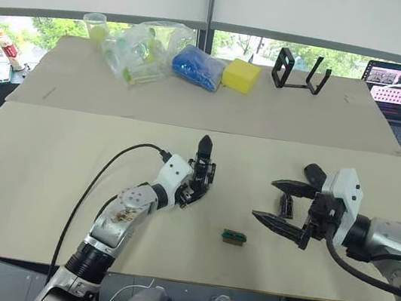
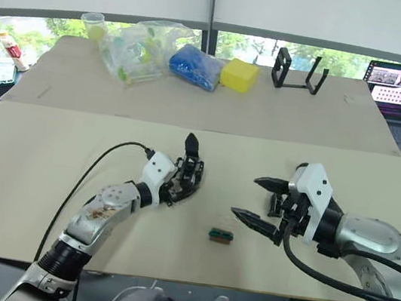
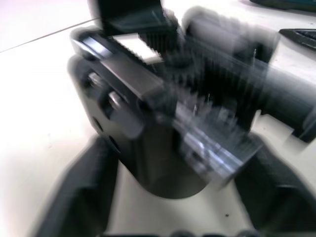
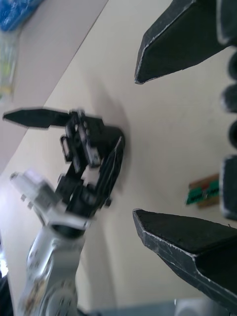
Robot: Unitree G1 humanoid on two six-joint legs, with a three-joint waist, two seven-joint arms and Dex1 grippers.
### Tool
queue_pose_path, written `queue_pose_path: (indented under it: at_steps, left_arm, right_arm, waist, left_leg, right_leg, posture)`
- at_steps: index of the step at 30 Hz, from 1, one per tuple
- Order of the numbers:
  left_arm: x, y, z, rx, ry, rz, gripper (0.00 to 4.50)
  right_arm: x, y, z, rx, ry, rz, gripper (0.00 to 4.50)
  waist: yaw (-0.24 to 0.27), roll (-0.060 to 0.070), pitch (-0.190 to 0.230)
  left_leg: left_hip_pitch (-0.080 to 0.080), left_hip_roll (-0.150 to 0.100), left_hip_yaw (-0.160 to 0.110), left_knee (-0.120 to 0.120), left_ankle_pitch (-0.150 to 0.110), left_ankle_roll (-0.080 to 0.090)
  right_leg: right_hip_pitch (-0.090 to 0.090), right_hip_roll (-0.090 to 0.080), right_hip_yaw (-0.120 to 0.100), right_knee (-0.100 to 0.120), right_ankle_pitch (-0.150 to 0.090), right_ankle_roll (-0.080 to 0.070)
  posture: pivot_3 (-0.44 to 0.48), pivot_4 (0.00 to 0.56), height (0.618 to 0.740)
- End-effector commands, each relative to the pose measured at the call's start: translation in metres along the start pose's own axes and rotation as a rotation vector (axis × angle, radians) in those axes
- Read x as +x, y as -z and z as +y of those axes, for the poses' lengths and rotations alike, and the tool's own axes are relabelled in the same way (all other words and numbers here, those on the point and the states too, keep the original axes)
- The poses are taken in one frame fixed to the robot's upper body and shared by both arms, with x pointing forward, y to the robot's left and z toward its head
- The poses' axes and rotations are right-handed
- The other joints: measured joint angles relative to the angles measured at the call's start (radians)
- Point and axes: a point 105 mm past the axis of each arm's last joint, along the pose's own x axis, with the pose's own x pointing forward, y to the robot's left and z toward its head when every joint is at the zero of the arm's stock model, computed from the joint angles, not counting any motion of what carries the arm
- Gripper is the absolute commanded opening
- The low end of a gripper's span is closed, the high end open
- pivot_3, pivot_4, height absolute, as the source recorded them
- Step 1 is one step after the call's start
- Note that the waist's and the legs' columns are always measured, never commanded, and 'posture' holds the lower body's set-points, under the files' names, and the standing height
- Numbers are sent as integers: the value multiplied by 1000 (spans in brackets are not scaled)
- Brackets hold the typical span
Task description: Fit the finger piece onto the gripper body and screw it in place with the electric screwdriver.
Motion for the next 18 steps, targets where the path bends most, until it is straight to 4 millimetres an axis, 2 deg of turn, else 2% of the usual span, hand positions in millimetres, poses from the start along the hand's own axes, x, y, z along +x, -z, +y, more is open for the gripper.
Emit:
queue_pose_path:
  at_steps: [1, 5, 9, 12, 18]
  left_arm:
    - [-13, -9, 1, -11, 42, -29, 4444]
    - [-28, -6, 7, 16, 160, -13, 4444]
    - [-29, -5, 16, 80, 319, -19, 4444]
    - [-25, -3, 15, 139, 440, -25, 4444]
    - [-2, 4, 24, 209, 451, -28, 4444]
  right_arm:
    - [-1, -6, 2, -45, 6, -28, 4500]
    - [-2, -6, 4, -44, 4, -31, 4500]
    - [-2, -7, 5, -42, -7, -33, 4500]
    - [-1, -8, 4, -47, -12, -36, 4500]
    - [2, -10, 6, -51, -9, -44, 4500]
  waist:
    - [0, 0, 0]
    - [-1, 0, 0]
    - [3, 1, 0]
    - [5, 0, 0]
    - [0, 0, 0]
  left_leg:
    - [0, 0, 0, 0, 0, 0]
    - [1, 1, 0, 0, 0, 0]
    - [1, 0, 0, 0, 0, 0]
    - [1, -1, 0, 1, 0, 1]
    - [1, 0, 0, 1, -1, 1]
  right_leg:
    - [0, 0, 0, 0, 0, 0]
    - [0, 1, 0, 1, 0, 0]
    - [0, 1, -1, 1, 0, 0]
    - [1, 1, -1, -1, 0, 0]
    - [1, -1, -1, -1, 0, 0]
  posture:
    - [0, 150, 740]
    - [0, 150, 740]
    - [0, 150, 740]
    - [0, 150, 740]
    - [0, 150, 740]
